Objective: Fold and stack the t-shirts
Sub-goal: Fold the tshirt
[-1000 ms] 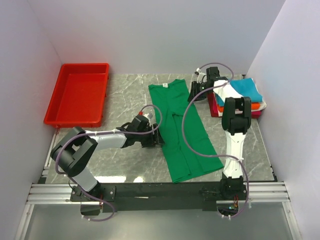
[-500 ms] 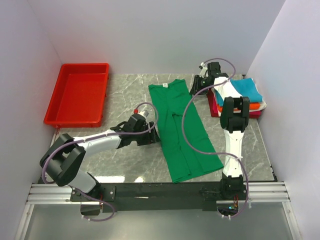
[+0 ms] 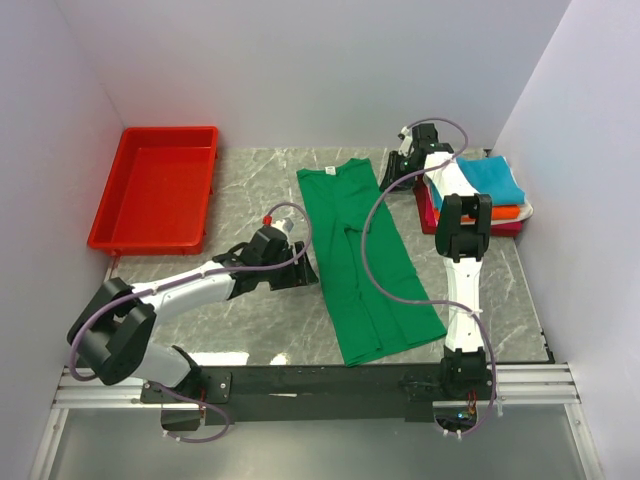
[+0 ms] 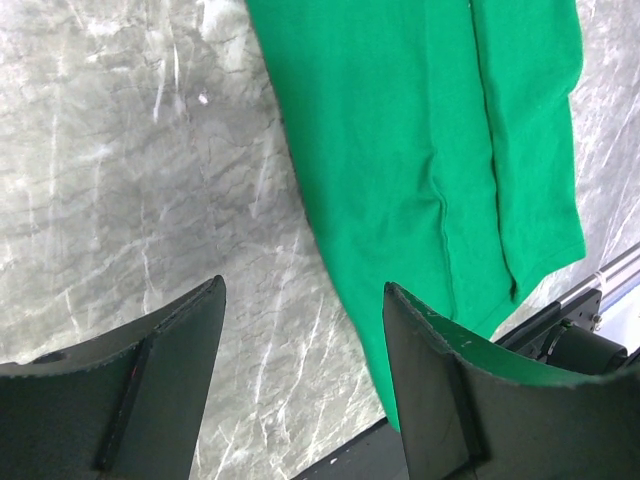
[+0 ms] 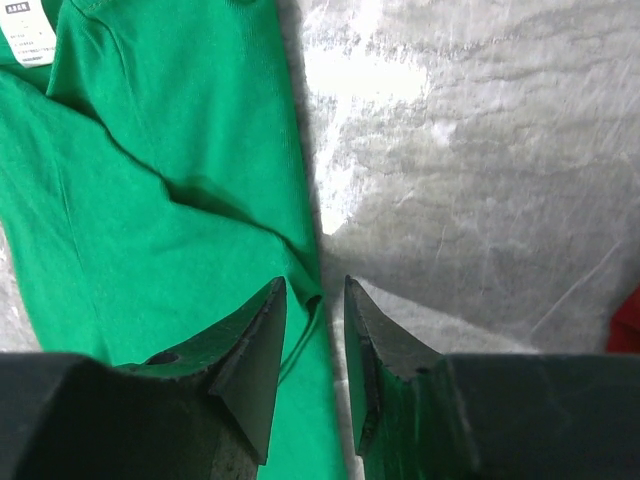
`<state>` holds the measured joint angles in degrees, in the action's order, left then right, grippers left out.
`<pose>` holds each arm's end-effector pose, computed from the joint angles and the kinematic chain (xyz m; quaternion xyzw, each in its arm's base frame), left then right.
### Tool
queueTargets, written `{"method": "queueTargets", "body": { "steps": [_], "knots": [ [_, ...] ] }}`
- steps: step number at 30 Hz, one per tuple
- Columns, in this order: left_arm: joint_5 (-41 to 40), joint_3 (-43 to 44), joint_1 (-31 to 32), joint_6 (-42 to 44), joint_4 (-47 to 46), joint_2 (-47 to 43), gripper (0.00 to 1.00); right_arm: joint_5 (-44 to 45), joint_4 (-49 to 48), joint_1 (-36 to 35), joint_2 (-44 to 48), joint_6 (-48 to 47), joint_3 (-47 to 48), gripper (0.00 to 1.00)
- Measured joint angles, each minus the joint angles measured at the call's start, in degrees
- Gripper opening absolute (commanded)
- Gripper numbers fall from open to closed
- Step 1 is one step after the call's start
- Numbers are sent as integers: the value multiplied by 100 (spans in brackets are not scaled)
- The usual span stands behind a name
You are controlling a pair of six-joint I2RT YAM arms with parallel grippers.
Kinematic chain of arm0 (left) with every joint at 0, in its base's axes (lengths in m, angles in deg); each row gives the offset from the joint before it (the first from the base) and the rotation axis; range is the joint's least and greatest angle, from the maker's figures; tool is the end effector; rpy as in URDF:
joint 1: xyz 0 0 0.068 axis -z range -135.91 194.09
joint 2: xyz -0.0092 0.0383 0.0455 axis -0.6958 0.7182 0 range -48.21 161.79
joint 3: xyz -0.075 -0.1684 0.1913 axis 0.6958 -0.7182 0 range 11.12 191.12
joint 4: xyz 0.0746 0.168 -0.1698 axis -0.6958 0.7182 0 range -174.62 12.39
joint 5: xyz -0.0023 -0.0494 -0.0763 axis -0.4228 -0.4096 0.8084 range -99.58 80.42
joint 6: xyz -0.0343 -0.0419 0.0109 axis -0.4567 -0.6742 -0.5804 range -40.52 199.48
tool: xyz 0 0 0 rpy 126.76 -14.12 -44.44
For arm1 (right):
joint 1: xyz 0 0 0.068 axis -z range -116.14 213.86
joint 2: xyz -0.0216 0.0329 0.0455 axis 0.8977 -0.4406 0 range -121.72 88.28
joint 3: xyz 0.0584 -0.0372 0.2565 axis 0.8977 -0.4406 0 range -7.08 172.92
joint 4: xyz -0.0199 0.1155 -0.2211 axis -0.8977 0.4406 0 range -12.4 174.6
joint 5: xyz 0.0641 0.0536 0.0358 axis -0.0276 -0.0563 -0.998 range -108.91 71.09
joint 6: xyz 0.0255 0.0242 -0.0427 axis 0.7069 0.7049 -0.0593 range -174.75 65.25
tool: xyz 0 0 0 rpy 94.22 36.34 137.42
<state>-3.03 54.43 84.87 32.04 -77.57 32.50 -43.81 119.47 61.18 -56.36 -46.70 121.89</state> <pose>0.2090 -0.1859 0.1949 -0.0314 0.9202 -0.3069 0.2409 0.5266 0.0403 0.1656 -0.0163 0.9393 0.2317 0.2524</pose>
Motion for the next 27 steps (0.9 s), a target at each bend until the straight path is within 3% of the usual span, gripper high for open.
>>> {"method": "queueTargets", "body": {
  "steps": [13,27],
  "knots": [
    [-90,15,2,33,289,-214,70,-94,103,0,-11,66,68,29],
    [-210,35,2,127,516,-400,70,-129,168,0,-103,127,238,1]
  ]
}}
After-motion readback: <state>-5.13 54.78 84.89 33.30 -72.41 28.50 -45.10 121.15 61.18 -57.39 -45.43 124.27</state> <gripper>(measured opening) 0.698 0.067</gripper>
